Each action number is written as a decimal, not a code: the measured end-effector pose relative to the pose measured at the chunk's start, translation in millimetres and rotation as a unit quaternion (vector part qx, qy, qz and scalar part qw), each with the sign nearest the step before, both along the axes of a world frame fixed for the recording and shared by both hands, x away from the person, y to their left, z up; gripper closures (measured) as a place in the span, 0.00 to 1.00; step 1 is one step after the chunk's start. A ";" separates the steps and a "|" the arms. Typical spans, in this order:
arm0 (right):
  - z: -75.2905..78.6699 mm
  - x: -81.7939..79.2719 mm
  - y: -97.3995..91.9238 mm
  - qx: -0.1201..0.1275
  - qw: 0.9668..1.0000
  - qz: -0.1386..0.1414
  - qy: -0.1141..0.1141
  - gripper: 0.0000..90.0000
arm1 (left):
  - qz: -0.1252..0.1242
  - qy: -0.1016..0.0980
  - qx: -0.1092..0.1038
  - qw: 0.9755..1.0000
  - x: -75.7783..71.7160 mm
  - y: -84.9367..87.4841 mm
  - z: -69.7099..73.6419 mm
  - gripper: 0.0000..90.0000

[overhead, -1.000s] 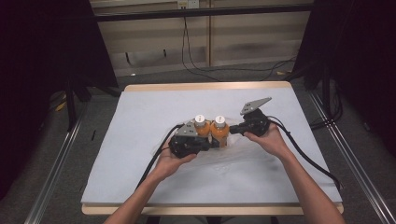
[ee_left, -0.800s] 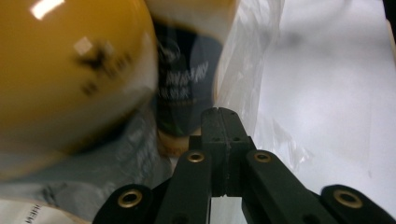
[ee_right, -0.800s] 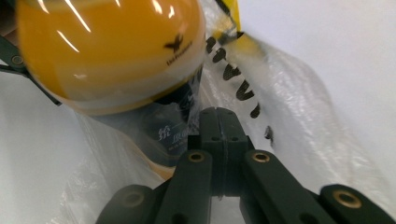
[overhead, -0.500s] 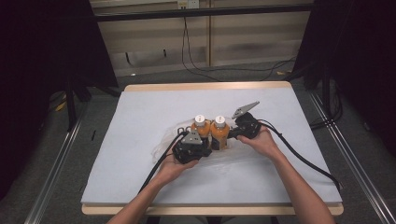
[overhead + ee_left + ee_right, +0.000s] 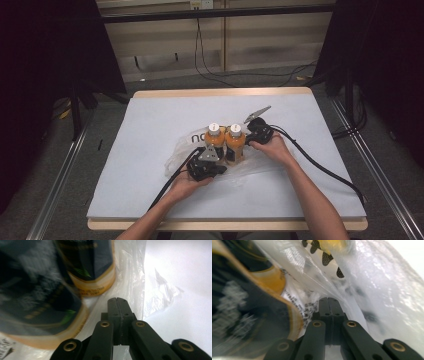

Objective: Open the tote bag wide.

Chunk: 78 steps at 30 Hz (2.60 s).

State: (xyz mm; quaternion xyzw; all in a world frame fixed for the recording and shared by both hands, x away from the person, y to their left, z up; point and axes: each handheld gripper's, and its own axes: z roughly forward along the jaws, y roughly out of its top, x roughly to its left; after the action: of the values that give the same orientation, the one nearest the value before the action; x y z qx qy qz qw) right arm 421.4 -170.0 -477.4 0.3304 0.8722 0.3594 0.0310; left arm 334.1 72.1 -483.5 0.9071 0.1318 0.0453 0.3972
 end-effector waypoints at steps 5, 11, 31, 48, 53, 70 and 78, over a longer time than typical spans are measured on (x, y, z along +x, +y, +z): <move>-4.1 6.3 2.4 0.009 1.000 -0.007 0.010 1.00 | 0.001 0.000 -0.003 1.000 -2.3 0.2 -0.3 1.00; -2.2 15.7 12.0 -0.001 1.000 -0.011 0.017 1.00 | -0.021 -0.003 0.009 1.000 -8.6 -0.8 1.4 1.00; -0.1 52.7 37.1 -0.020 0.999 -0.040 0.026 1.00 | -0.040 0.006 0.007 0.999 -12.3 -5.6 1.6 1.00; -3.9 60.9 45.2 -0.022 0.996 -0.089 -0.016 1.00 | -0.052 0.009 0.014 0.999 -18.4 -8.8 2.8 1.00; -4.9 65.4 46.6 -0.017 0.994 -0.107 -0.017 1.00 | -0.055 0.014 0.007 0.998 -17.5 -8.7 1.8 1.00; -6.4 81.3 47.2 -0.024 0.989 -0.145 -0.033 1.00 | -0.065 0.011 0.017 0.998 -22.1 -9.6 3.6 1.00; -5.8 82.7 48.3 -0.041 0.984 -0.166 -0.044 1.00 | -0.064 0.023 0.012 0.998 -20.1 -9.1 3.5 1.00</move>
State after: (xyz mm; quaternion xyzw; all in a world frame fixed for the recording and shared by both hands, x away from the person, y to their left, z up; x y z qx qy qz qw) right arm 504.1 -121.7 -483.3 0.4528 0.8172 0.3269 0.1420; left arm 314.0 63.0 -480.0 0.9192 0.0823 0.0008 0.3851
